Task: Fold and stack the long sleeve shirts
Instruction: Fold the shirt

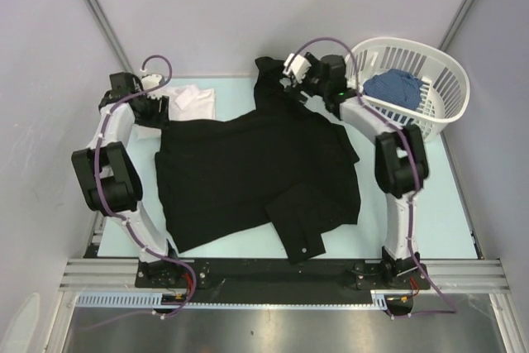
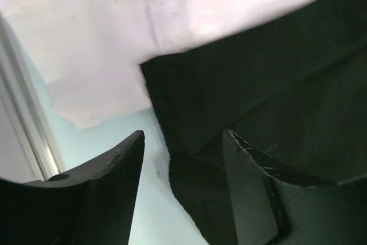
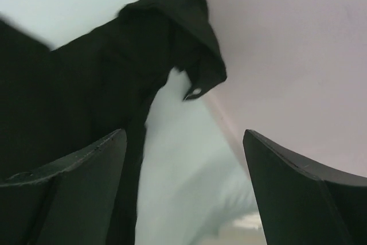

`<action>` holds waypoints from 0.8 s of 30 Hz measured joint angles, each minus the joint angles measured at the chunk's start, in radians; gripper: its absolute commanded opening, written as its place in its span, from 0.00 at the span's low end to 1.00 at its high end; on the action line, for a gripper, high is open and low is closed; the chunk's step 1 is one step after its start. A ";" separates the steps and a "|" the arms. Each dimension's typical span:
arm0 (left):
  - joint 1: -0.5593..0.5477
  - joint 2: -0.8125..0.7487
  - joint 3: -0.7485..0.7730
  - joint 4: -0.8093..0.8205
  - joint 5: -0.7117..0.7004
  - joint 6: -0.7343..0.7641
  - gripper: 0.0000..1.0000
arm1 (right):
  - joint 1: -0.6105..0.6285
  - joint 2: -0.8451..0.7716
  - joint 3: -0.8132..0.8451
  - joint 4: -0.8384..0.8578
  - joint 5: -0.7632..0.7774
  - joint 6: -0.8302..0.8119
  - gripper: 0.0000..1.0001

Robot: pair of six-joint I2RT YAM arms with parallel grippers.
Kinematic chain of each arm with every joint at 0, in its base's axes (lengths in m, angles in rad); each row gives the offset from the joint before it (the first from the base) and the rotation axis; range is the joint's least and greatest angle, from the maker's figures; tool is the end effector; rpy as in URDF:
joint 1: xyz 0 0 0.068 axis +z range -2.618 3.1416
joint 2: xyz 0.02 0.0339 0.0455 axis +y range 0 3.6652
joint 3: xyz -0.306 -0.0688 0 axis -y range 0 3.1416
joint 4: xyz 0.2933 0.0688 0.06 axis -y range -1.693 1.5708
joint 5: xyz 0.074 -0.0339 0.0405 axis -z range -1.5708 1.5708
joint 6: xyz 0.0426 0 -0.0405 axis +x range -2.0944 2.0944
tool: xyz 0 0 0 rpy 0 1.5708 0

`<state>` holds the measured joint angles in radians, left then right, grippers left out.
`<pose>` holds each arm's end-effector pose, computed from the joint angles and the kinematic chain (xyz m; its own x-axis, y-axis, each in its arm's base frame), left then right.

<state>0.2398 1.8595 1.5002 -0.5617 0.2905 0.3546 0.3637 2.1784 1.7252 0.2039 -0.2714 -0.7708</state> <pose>0.4616 0.1003 0.2685 -0.7459 0.1601 -0.6466 0.2130 0.9770 -0.0038 0.5531 0.2227 0.2619 0.2425 -0.6259 -0.7413 -0.5807 0.5184 -0.6277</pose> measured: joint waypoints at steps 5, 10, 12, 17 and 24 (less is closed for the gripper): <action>-0.062 -0.063 0.001 -0.176 0.093 0.183 0.64 | -0.062 -0.261 -0.051 -0.389 -0.168 -0.044 0.70; -0.272 -0.181 -0.180 -0.319 0.122 0.357 0.64 | -0.118 -0.365 -0.102 -0.737 -0.281 -0.122 0.59; -0.315 -0.205 -0.268 -0.366 0.127 0.393 0.63 | -0.116 -0.354 -0.185 -0.846 -0.290 -0.146 0.57; -0.297 -0.207 -0.407 -0.395 0.044 0.432 0.61 | -0.108 -0.255 -0.362 -0.988 -0.250 -0.173 0.50; -0.290 -0.198 -0.451 -0.345 -0.093 0.441 0.53 | -0.113 -0.236 -0.398 -1.025 -0.178 -0.211 0.44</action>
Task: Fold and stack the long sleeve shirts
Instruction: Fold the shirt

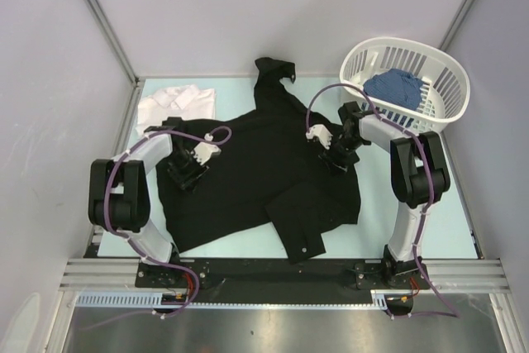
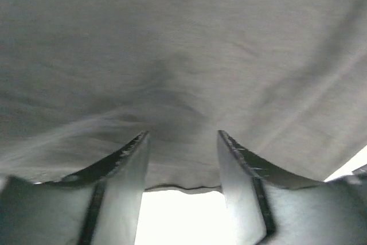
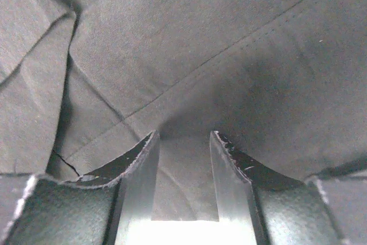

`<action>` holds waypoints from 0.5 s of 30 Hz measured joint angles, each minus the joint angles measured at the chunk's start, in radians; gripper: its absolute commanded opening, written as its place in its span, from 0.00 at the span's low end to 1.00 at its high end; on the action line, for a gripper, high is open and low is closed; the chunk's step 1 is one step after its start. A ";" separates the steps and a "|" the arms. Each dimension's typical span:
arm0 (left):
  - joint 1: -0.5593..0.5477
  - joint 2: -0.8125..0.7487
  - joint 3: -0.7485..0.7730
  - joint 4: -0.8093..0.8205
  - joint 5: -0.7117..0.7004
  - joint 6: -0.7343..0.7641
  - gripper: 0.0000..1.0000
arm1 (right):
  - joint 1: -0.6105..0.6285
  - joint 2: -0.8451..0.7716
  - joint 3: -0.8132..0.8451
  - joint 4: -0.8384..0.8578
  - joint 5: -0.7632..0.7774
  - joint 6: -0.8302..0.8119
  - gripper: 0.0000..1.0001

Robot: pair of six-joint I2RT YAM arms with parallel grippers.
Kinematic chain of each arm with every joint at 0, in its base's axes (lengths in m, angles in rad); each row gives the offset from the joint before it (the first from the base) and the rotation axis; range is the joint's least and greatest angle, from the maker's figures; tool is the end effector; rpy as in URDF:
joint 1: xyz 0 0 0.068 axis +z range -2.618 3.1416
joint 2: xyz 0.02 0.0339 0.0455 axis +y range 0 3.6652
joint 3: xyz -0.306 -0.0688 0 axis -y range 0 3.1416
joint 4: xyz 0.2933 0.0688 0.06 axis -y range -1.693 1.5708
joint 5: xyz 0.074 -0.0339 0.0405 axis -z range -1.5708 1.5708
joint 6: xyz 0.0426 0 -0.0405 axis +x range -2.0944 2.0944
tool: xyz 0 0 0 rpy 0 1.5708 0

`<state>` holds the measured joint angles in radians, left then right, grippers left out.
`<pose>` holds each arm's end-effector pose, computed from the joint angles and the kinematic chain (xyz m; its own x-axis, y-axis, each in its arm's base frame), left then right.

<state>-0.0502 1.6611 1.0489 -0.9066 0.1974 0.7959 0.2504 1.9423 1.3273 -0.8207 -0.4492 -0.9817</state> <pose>0.3273 -0.0248 0.1832 -0.6554 0.7344 -0.1763 0.7542 0.6490 -0.0999 0.4027 0.1221 0.1671 -0.3007 -0.8500 -0.4326 -0.9537 0.2727 0.1271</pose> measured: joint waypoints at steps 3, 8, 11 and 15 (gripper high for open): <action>0.013 0.023 0.003 0.030 -0.035 -0.001 0.53 | 0.010 -0.018 -0.025 -0.002 0.016 -0.024 0.43; 0.083 0.085 0.063 0.050 -0.048 -0.011 0.55 | 0.059 -0.107 -0.143 -0.074 0.041 -0.050 0.42; 0.137 0.100 0.122 0.054 -0.033 -0.037 0.55 | 0.095 -0.138 -0.192 -0.143 0.037 -0.056 0.42; 0.177 0.109 0.179 0.066 -0.023 -0.063 0.57 | 0.126 -0.145 -0.223 -0.211 0.012 -0.059 0.42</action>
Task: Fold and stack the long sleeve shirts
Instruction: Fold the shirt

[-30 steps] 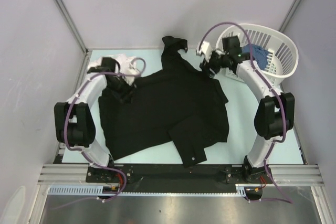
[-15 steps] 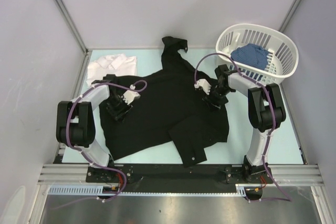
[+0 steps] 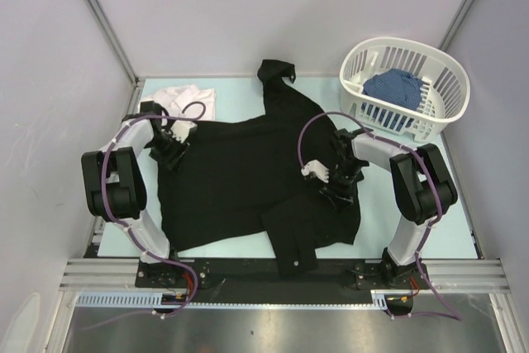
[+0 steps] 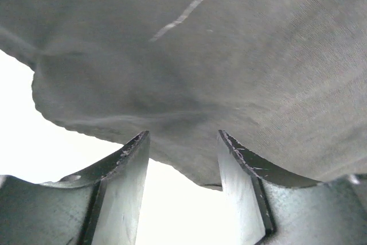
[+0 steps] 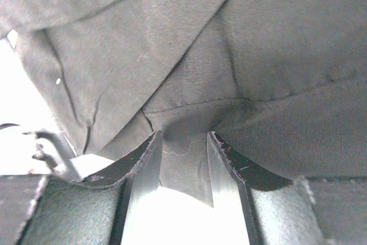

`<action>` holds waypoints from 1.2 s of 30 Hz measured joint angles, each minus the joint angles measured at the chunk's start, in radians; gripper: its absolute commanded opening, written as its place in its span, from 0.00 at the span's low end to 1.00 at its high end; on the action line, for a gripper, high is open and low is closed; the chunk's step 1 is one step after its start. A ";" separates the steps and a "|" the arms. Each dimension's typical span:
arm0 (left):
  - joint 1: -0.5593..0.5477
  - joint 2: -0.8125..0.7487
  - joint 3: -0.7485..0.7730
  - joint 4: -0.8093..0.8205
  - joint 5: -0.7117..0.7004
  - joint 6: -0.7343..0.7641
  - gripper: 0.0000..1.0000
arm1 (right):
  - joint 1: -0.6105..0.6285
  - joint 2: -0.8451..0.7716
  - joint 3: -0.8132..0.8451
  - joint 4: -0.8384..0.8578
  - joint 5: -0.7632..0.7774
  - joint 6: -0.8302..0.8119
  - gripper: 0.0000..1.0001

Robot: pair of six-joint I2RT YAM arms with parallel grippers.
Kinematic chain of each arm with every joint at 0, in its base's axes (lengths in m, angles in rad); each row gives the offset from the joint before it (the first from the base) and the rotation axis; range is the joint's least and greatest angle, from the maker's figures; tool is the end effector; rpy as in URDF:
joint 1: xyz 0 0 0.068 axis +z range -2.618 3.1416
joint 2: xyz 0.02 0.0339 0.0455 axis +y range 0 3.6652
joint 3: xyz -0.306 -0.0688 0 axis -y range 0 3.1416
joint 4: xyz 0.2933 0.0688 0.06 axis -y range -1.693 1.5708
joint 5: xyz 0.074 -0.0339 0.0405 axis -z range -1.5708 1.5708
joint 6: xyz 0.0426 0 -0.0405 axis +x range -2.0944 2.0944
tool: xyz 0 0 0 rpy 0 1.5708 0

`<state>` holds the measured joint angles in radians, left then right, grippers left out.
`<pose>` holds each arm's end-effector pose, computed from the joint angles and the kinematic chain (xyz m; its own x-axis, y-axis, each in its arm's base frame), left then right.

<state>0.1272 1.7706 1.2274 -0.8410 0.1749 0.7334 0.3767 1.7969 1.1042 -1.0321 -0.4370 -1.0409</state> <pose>0.3822 0.0414 0.1992 -0.7863 0.5640 -0.2523 0.5834 0.8121 -0.0028 0.3052 0.1401 0.1593 -0.2290 -0.9313 -0.2833 -0.9308 0.1243 0.3437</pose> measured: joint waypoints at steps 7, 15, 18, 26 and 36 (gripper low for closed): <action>0.003 0.034 0.040 -0.002 0.022 -0.020 0.59 | 0.024 0.026 -0.008 -0.142 -0.050 -0.004 0.41; 0.003 0.036 0.091 -0.014 0.069 -0.031 0.61 | -0.018 0.076 0.114 -0.265 -0.136 -0.016 0.40; 0.003 0.034 0.106 -0.014 0.105 -0.036 0.63 | -0.053 0.092 0.245 -0.262 -0.170 0.039 0.41; 0.003 -0.011 0.159 0.013 0.255 -0.087 0.72 | -0.137 0.137 0.558 0.231 -0.137 0.393 0.32; -0.001 -0.023 0.240 0.155 0.334 -0.203 0.79 | -0.120 0.478 0.774 0.618 0.069 0.606 0.20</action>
<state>0.1265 1.7477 1.4670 -0.6861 0.5091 0.5308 0.2569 2.2753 1.8778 -0.4137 -0.3676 -0.4351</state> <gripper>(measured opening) 0.768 0.213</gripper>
